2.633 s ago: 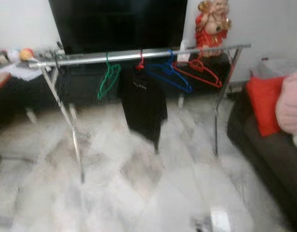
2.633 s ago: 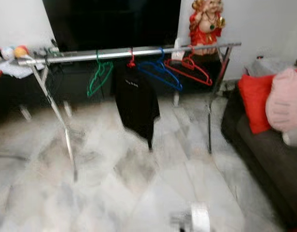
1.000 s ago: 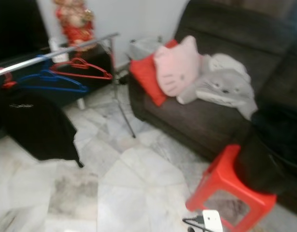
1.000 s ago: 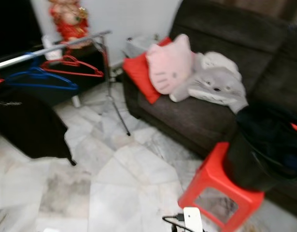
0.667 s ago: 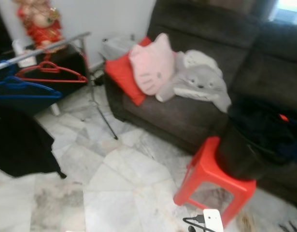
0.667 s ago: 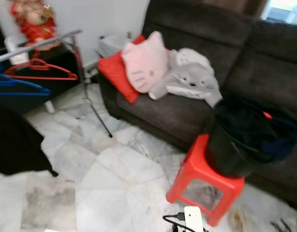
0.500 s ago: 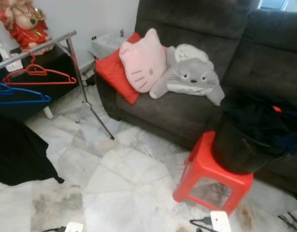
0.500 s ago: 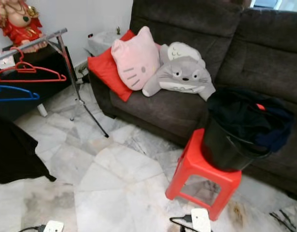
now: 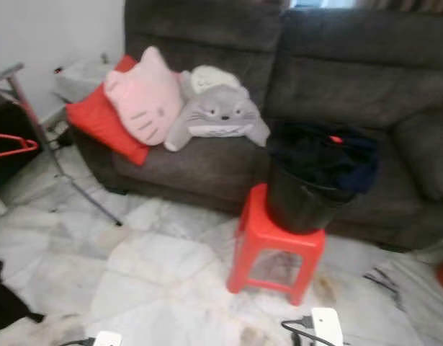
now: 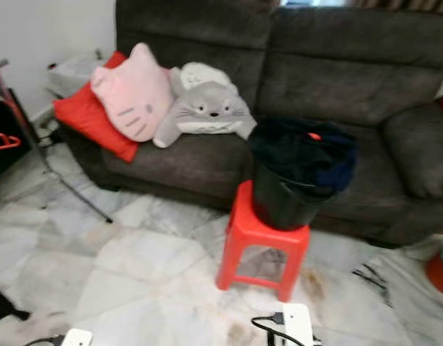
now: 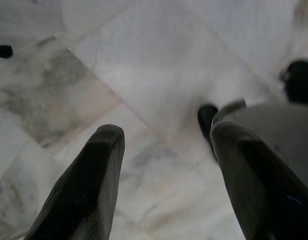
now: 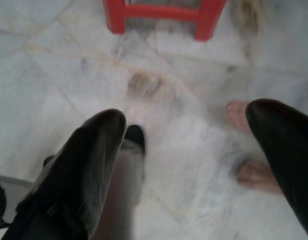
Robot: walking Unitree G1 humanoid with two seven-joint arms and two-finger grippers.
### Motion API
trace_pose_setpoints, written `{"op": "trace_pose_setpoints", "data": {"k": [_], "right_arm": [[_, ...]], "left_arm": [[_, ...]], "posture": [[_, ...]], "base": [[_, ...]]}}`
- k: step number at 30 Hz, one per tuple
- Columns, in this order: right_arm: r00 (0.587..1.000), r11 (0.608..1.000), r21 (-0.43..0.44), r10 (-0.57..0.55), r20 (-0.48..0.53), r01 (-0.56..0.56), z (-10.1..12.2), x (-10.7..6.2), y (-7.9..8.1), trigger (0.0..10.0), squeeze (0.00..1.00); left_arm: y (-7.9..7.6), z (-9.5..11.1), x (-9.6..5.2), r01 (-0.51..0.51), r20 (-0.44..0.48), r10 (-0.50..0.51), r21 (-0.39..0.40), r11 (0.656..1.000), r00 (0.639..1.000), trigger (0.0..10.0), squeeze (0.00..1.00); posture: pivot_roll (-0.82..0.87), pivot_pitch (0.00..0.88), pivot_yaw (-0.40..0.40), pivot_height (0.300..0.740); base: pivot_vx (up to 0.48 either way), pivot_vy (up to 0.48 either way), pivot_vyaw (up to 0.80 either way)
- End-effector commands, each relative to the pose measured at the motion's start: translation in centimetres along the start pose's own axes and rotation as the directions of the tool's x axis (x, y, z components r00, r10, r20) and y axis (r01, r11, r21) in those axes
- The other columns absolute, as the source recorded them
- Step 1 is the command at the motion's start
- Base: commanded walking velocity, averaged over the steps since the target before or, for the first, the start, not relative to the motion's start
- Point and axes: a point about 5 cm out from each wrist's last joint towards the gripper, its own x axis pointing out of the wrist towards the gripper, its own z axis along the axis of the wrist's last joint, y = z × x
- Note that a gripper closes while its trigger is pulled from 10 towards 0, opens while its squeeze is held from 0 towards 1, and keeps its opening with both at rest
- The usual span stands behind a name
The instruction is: Hang hanger
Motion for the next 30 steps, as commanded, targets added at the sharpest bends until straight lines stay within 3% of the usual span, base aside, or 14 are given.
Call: {"op": "trace_pose_setpoints", "data": {"k": [1, 13, 23, 30], "right_arm": [[1.000, 1.000, -0.004, -0.018, -0.001, 0.018, -0.04, -0.04, -0.67, 10.0, 0.00], [1.000, 1.000, -0.019, -0.007, 0.001, 0.007, -0.01, -0.03, -0.45, 10.0, 0.00], [1.000, 1.000, -0.018, -0.016, 0.004, 0.016, 0.01, -0.03, -0.44, 10.0, 0.00], [1.000, 1.000, -0.013, -0.016, 0.004, 0.016, -0.03, -0.05, -0.59, 10.0, 0.00]], "left_arm": [[-0.14, 0.41, 0.11, 0.004, 0.010, -0.004, -0.004, 1.000, 1.000, 10.0, 0.00], [-0.53, 0.62, 0.17, 0.018, 0.019, -0.017, -0.009, 1.000, 1.000, 10.0, 0.00], [-0.45, 0.87, 0.22, 0.023, 0.024, -0.022, -0.020, 1.000, 0.999, 10.0, 0.00], [-0.81, 0.72, 0.21, 0.044, 0.021, -0.043, -0.036, 0.998, 0.999, 10.0, 0.00]], "posture": [[-0.07, 0.001, -0.001, 0.740], [-0.06, 0.000, 0.001, 0.740], [-0.06, 0.000, 0.002, 0.740], [-0.06, 0.002, -0.002, 0.740]], "base": [[0.000, 0.000, -0.62], [0.000, 0.000, -0.58], [0.000, 0.000, 0.00], [0.000, 0.000, -0.70]]}}
